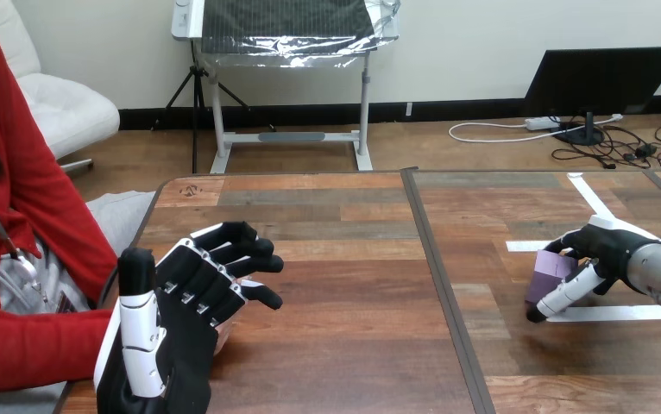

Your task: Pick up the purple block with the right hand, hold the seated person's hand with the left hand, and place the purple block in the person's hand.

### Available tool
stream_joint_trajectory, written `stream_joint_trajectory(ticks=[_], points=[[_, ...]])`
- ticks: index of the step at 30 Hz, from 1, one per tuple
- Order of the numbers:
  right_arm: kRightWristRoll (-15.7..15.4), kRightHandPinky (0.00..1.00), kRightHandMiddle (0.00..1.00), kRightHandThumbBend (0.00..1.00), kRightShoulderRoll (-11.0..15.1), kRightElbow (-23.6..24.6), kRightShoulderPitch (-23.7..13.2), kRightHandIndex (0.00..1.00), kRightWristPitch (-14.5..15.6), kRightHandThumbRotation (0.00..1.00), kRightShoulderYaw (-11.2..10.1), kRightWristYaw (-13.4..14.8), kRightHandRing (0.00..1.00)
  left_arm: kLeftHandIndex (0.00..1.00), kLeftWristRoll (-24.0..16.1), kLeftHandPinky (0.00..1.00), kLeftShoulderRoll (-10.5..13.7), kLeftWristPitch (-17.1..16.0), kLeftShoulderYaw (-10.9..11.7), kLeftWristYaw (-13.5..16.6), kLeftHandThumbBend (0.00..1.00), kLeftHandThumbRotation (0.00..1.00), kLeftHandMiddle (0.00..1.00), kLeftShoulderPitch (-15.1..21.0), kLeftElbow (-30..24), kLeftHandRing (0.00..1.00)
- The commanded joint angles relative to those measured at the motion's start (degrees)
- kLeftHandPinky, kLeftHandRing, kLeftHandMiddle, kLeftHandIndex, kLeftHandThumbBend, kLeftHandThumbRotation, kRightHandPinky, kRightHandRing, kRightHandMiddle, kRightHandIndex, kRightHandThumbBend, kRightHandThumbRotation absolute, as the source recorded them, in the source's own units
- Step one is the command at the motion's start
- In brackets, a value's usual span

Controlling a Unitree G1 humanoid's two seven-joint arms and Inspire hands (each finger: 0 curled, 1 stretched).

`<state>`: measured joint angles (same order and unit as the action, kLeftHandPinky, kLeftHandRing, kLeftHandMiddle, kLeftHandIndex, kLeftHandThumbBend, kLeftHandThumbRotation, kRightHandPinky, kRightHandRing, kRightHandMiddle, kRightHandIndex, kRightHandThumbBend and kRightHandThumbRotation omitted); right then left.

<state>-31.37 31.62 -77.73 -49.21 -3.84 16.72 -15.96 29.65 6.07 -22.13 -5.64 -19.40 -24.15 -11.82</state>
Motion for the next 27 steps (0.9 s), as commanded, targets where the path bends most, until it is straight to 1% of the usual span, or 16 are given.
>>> stream_joint_trajectory(ticks=[1, 8, 11, 14, 18, 27], points=[[0.04, 0.73, 0.85, 0.93, 0.92, 0.44, -3.2, 0.85, -0.18, 0.11, 0.13, 1.19, 0.81, 0.6, -0.31, 0.44, -2.05, -0.41, 0.79, 0.18, 0.68, 1.0, 0.62, 1.7, -3.29, 0.61], [0.61, 0.71, 0.83, 0.91, 0.8, 0.42, -3.19, 0.84, -0.45, 0.07, -0.2, 0.58, 0.79, 0.59, -0.63, 0.43, -2.13, -0.67, 0.81, 0.16, 0.68, 1.0, 0.62, 1.73, -3.18, 0.61], [0.16, 0.71, 0.82, 0.9, 0.87, 0.38, -3.11, 0.83, -0.89, 0.07, 0.28, 0.54, 0.78, 0.59, -0.73, 0.43, -2.24, -0.75, 0.81, 0.21, 0.68, 1.0, 0.62, 1.71, -3.2, 0.61], [0.44, 0.7, 0.82, 0.88, 0.8, 0.41, -3.13, 0.83, -0.96, 0.06, 0.05, 0.08, 0.77, 0.58, -0.63, 0.43, -2.2, -0.66, 0.82, 0.13, 0.69, 1.0, 0.62, 1.7, -3.25, 0.62], [0.09, 0.69, 0.81, 0.87, 0.72, 0.35, -2.94, 0.82, -1.06, 0.05, 0.34, 0.61, 0.76, 0.58, -0.6, 0.43, -2.23, -0.67, 0.82, 0.09, 0.68, 0.99, 0.62, 1.76, -3.28, 0.62], [-0.65, 0.67, 0.78, 0.83, 0.52, 0.31, -2.74, 0.79, -1.2, 0.05, 1.14, 1.31, 0.73, 0.57, -1.0, 0.43, -2.39, -1.01, 0.82, 0.25, 0.68, 1.0, 0.62, 1.78, -3.27, 0.62]])
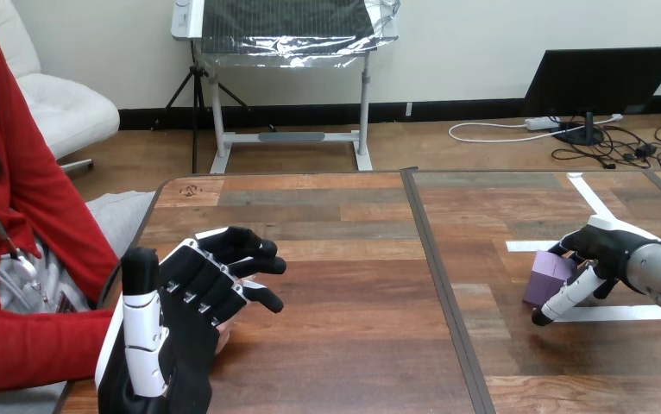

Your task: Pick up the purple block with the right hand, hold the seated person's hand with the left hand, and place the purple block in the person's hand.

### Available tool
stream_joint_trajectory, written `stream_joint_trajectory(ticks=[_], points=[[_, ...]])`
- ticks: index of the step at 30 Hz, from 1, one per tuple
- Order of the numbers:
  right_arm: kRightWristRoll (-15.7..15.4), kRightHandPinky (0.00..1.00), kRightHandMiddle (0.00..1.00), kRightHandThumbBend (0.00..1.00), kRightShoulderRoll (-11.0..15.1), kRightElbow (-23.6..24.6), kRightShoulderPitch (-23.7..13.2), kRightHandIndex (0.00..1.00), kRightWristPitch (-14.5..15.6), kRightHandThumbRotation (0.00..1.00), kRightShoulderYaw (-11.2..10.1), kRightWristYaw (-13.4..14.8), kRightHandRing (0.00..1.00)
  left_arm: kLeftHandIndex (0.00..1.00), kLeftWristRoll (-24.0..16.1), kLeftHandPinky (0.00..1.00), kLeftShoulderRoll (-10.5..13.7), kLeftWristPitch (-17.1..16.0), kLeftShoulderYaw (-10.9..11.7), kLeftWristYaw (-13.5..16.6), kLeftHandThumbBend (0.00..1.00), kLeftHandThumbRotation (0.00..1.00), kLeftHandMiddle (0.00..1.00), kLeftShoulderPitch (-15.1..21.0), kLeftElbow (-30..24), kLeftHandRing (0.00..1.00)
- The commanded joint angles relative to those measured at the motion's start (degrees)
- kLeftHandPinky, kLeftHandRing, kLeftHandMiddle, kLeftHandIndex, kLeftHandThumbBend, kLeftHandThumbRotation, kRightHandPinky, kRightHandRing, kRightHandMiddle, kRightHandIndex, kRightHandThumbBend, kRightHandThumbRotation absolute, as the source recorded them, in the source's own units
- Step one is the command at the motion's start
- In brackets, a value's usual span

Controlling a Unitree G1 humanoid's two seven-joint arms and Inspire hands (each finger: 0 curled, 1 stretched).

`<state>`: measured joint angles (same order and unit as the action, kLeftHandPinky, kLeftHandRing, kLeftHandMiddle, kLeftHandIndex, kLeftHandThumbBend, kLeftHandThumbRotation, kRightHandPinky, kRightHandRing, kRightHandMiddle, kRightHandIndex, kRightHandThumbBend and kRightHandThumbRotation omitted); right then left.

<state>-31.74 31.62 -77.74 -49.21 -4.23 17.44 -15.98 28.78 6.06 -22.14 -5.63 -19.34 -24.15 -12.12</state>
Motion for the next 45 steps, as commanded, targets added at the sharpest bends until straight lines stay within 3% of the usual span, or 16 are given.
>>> stream_joint_trajectory(ticks=[1, 23, 39, 45], points=[[-0.34, 0.67, 0.78, 0.82, 0.48, 0.28, -2.7, 0.79, -0.77, 0.04, 0.49, 1.45, 0.73, 0.57, -0.09, 0.43, -2.39, -0.94, 0.8, 0.21, 0.68, 1.0, 0.62, 1.76, -3.02, 0.62], [-1.76, 0.63, 0.72, 0.71, -0.05, 0.35, -2.09, 0.72, -1.38, 0.02, 1.74, 5.62, 0.68, 0.56, 0.72, 0.42, -2.47, -0.34, 0.62, 0.35, 0.69, 0.98, 0.61, 1.55, -3.5, 0.61], [-1.11, 0.63, 0.69, 0.71, -0.58, 0.31, -1.37, 0.65, -1.83, 0.0, 1.28, 8.96, 0.67, 0.56, 0.46, 0.42, -2.48, -0.72, 0.67, 0.3, 0.68, 0.97, 0.61, 1.46, -3.52, 0.61], [-0.67, 0.56, 0.66, 0.71, -0.78, 0.25, -1.12, 0.63, -1.93, 0.0, 0.91, 9.42, 0.62, 0.56, 0.39, 0.42, -2.46, -0.8, 0.71, 0.26, 0.67, 0.98, 0.61, 1.47, -3.45, 0.62]])
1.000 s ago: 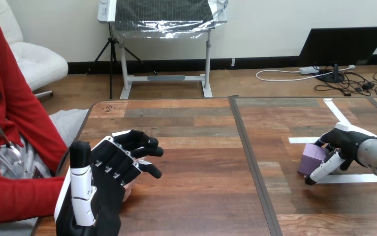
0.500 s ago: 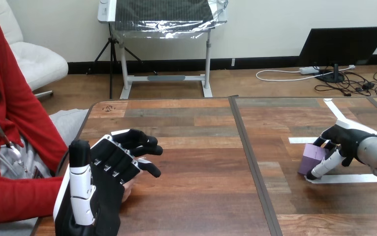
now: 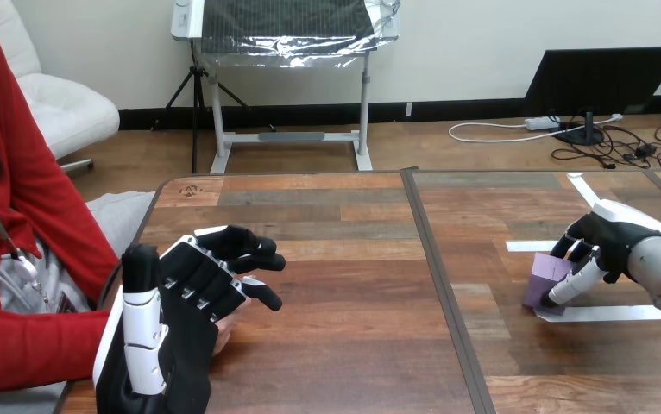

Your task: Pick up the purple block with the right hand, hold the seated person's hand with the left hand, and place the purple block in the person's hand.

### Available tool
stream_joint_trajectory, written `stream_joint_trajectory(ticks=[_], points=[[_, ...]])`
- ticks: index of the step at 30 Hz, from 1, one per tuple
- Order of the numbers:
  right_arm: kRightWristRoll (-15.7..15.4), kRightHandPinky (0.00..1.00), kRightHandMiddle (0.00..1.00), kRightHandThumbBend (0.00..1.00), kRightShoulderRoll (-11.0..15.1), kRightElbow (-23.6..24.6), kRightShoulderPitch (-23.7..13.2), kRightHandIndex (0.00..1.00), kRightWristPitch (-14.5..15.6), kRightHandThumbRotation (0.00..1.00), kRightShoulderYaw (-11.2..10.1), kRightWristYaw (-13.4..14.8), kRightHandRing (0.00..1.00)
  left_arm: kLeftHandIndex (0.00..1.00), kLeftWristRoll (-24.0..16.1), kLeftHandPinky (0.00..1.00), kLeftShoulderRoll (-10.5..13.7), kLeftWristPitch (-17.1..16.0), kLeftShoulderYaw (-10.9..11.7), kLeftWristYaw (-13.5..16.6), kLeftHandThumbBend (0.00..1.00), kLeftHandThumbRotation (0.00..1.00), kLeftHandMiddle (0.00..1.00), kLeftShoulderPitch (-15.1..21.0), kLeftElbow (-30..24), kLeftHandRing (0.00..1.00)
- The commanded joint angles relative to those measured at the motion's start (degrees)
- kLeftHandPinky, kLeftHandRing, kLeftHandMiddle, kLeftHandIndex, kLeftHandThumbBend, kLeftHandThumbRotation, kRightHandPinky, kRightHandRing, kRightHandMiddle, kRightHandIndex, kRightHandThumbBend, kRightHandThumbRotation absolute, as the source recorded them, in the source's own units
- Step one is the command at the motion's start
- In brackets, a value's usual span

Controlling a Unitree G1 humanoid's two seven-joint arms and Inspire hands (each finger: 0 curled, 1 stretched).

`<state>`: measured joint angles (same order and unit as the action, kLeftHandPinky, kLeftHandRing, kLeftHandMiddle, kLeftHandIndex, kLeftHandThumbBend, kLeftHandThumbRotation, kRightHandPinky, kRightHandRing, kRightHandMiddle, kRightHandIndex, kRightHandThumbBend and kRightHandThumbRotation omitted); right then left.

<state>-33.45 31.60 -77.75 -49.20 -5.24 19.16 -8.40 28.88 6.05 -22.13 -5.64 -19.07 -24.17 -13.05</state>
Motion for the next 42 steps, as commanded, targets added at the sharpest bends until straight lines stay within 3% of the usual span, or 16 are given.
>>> stream_joint_trajectory(ticks=[1, 12, 32, 42], points=[[1.16, 0.55, 0.65, 0.71, -0.79, 0.26, -1.07, 0.62, -0.96, 0.0, -0.91, 1.97, 0.6, 0.56, 0.34, 0.42, -2.46, -0.8, 0.72, -0.04, 0.67, 0.98, 0.61, 1.5, -2.51, 0.62], [1.52, 0.48, 0.6, 0.73, -1.09, 0.28, -0.67, 0.59, -1.27, 0.0, -0.91, 3.59, 0.53, 0.56, 0.32, 0.42, -2.47, -0.65, 0.77, 0.13, 0.68, 0.98, 0.61, 1.47, -2.53, 0.62], [1.42, 0.51, 0.6, 0.77, -1.58, 0.05, -0.74, 0.58, 0.08, 0.0, -0.5, 3.84, 0.55, 0.56, -0.31, 0.42, -2.44, -1.53, 1.08, 0.11, 0.66, 1.0, 0.61, 1.75, -2.13, 0.61], [1.16, 0.53, 0.61, 0.81, -1.65, 0.24, -0.41, 0.57, -0.76, 0.0, -0.18, 4.5, 0.58, 0.55, -0.13, 0.42, -2.42, -1.39, 1.2, 0.2, 0.67, 0.99, 0.61, 1.85, -2.2, 0.61]])
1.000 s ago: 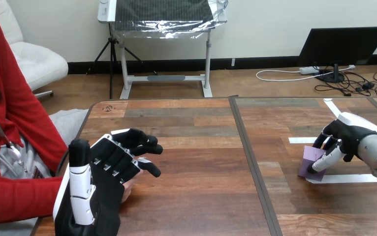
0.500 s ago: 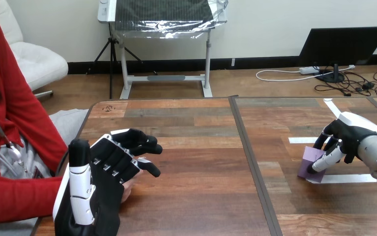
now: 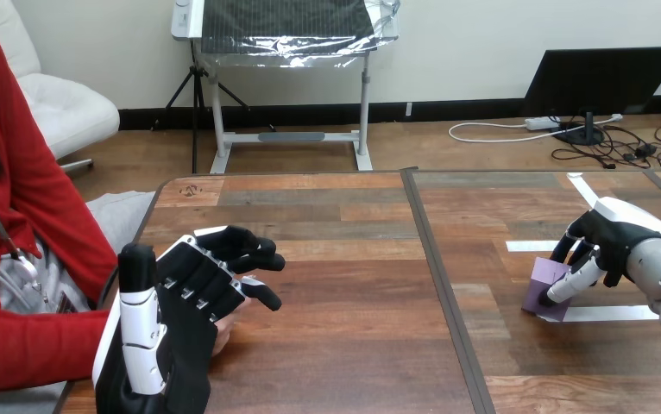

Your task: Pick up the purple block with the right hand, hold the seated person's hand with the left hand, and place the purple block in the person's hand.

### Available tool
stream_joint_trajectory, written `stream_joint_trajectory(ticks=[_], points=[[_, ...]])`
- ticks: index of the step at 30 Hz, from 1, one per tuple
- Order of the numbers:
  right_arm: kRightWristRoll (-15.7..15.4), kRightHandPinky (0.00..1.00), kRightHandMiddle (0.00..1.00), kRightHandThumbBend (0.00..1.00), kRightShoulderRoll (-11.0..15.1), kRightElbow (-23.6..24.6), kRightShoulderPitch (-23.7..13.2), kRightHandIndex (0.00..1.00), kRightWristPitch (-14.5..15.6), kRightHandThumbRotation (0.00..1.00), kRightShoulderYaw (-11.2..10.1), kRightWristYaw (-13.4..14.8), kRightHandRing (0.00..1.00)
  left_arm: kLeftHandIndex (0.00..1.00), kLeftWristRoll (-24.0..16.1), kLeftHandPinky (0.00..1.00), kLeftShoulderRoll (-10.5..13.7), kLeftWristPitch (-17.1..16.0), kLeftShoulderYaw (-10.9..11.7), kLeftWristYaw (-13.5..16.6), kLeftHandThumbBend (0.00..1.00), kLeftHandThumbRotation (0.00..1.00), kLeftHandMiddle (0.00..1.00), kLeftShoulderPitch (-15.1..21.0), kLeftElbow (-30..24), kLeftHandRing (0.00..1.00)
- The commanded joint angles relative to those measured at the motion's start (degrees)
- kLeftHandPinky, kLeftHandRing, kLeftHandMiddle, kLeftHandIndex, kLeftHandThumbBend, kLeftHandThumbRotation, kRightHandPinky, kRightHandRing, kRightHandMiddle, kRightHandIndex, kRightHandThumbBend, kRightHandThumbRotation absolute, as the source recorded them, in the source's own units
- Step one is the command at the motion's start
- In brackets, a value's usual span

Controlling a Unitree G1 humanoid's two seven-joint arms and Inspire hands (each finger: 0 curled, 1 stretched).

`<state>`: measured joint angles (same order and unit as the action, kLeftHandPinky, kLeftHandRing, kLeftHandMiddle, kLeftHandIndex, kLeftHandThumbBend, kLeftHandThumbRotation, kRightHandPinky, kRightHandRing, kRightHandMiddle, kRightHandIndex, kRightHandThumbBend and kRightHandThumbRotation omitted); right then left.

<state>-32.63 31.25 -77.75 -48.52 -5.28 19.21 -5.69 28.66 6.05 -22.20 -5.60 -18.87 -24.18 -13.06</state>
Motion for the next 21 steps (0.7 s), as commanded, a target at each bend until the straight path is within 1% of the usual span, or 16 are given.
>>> stream_joint_trajectory(ticks=[1, 6, 10, 15, 21], points=[[0.44, 0.55, 0.61, 0.81, -1.33, 0.24, -1.05, 0.57, -0.74, 0.0, -0.31, 1.78, 0.59, 0.55, 0.16, 0.42, -2.42, -1.3, 1.17, -0.02, 0.67, 0.99, 0.61, 1.87, -2.2, 0.61], [1.0, 0.6, 0.64, 0.81, -1.4, 0.18, -0.79, 0.56, -1.17, 0.0, -0.77, 1.63, 0.63, 0.55, 0.33, 0.42, -2.42, -1.18, 1.2, 0.02, 0.67, 0.99, 0.61, 1.85, -2.3, 0.61], [1.32, 0.63, 0.65, 0.81, -1.55, 0.15, -0.79, 0.55, -0.83, 0.0, -0.88, 1.53, 0.66, 0.55, 0.37, 0.43, -2.46, -0.97, 1.19, 0.23, 0.68, 0.98, 0.61, 1.75, -2.48, 0.62], [1.34, 0.65, 0.65, 0.8, -1.65, 0.16, -0.81, 0.55, -0.59, 0.0, -0.63, 1.6, 0.67, 0.55, 0.12, 0.43, -2.55, -1.29, 1.21, 0.34, 0.67, 0.98, 0.61, 1.77, -2.32, 0.62], [1.36, 0.63, 0.64, 0.79, -1.67, 0.21, -0.67, 0.54, -0.88, 0.0, -0.5, 1.85, 0.66, 0.55, -0.15, 0.44, -2.45, -1.64, 1.27, 0.29, 0.67, 0.99, 0.61, 1.85, -2.1, 0.62]])
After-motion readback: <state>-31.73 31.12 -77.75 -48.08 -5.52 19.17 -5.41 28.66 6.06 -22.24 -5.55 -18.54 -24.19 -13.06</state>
